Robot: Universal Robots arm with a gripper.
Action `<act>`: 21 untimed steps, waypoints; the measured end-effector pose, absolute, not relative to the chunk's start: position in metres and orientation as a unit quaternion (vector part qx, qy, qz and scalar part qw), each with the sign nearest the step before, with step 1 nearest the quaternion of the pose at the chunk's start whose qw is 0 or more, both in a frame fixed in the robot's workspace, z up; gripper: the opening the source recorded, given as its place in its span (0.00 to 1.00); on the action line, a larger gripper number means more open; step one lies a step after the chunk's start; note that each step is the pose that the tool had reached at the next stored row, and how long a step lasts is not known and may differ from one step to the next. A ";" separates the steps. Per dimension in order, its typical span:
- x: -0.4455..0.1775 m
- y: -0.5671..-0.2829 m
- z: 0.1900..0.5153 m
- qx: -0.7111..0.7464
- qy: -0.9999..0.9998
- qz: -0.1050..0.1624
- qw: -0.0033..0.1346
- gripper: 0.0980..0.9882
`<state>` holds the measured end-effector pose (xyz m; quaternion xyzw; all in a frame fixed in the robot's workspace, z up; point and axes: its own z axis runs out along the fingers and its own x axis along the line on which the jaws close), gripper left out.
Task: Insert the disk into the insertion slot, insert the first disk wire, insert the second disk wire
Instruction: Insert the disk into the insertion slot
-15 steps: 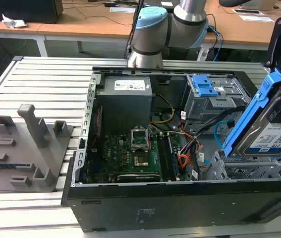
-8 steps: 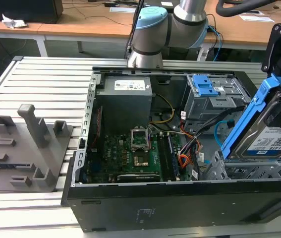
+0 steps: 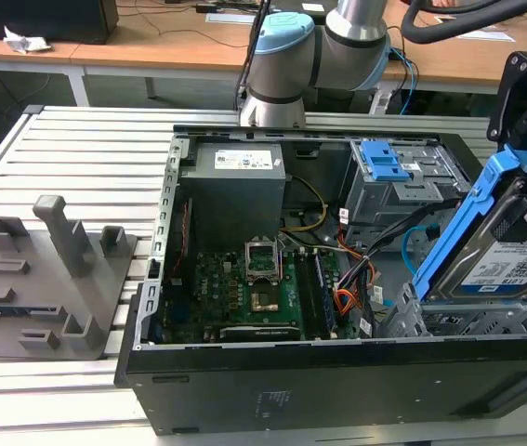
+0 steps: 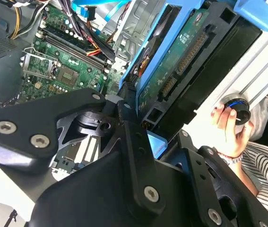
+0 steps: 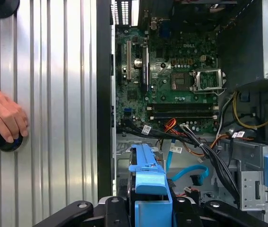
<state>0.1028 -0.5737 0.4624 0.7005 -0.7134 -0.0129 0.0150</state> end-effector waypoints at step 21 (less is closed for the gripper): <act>0.123 -0.550 0.433 0.701 -0.713 -0.013 0.015 0.30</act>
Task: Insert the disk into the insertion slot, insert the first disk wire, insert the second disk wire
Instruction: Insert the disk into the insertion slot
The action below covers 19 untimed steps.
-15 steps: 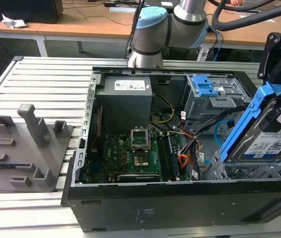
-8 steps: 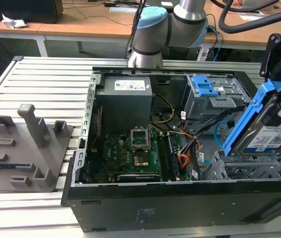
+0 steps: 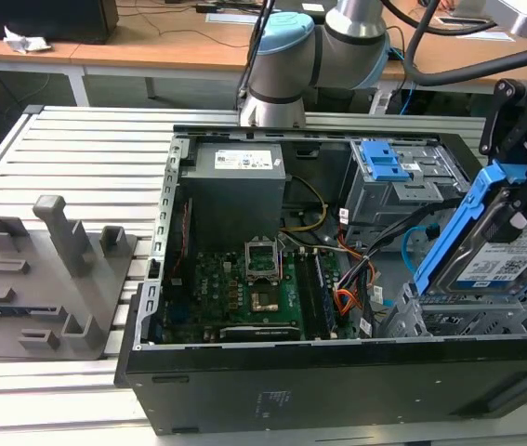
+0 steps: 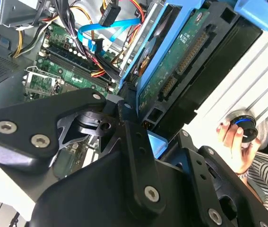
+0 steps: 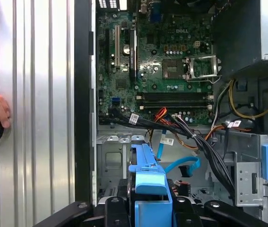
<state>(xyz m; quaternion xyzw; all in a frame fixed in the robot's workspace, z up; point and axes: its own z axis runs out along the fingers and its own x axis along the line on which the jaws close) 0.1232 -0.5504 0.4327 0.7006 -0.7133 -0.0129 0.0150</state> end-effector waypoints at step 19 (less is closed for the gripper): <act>0.122 -0.551 0.395 0.701 -0.713 -0.013 0.015 0.30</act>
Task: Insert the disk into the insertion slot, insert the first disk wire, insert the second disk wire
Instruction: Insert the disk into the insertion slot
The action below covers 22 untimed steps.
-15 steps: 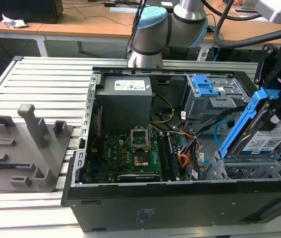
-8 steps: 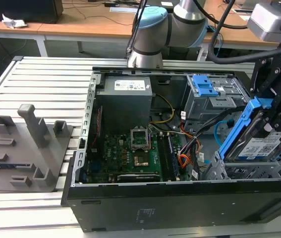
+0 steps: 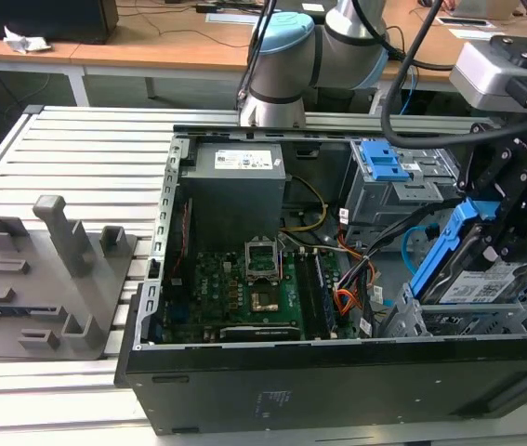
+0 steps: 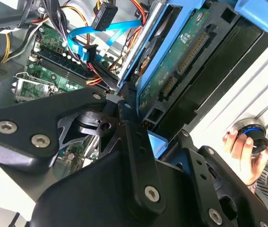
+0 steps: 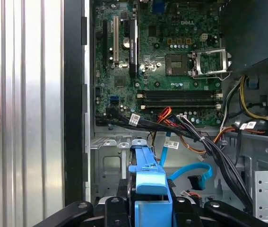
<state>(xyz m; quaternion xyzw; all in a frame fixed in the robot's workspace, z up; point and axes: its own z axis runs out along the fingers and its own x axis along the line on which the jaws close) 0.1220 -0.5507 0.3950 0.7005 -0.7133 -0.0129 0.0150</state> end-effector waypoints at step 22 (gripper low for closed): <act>0.122 -0.551 0.379 0.701 -0.713 -0.013 0.015 0.38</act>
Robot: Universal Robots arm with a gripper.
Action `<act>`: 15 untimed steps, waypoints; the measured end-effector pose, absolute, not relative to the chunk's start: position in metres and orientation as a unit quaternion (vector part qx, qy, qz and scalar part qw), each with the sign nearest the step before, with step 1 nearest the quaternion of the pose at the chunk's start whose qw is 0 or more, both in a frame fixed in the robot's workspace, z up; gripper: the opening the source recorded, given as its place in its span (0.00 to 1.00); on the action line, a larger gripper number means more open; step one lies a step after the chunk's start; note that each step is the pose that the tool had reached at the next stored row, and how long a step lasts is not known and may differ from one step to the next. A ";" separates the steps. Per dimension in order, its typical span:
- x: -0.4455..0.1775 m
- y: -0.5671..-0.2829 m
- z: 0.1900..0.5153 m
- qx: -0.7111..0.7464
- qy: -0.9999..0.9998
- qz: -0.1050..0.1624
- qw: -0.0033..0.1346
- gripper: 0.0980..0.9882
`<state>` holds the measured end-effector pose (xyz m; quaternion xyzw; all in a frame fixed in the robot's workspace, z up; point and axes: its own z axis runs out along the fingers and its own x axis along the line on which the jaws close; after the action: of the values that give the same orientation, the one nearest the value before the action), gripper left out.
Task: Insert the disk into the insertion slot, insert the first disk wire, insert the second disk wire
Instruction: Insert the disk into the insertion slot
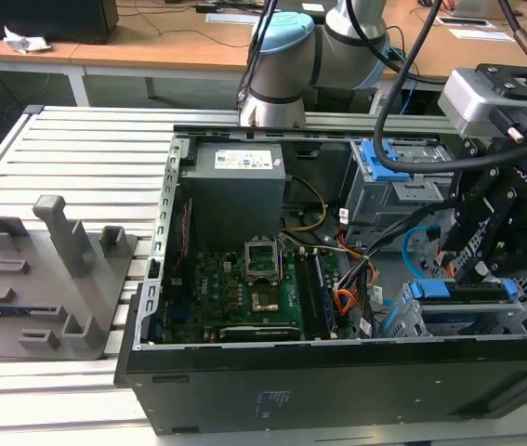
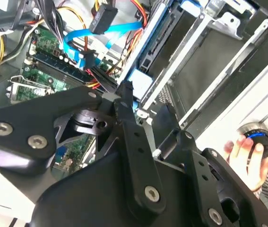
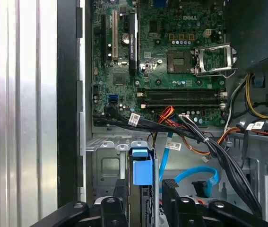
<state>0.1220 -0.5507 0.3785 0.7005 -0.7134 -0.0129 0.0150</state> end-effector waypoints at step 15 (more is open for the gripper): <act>0.122 -0.551 0.369 0.701 -0.713 -0.013 0.015 0.01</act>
<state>0.1220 -0.5507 0.3692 0.7005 -0.7133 -0.0130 0.0150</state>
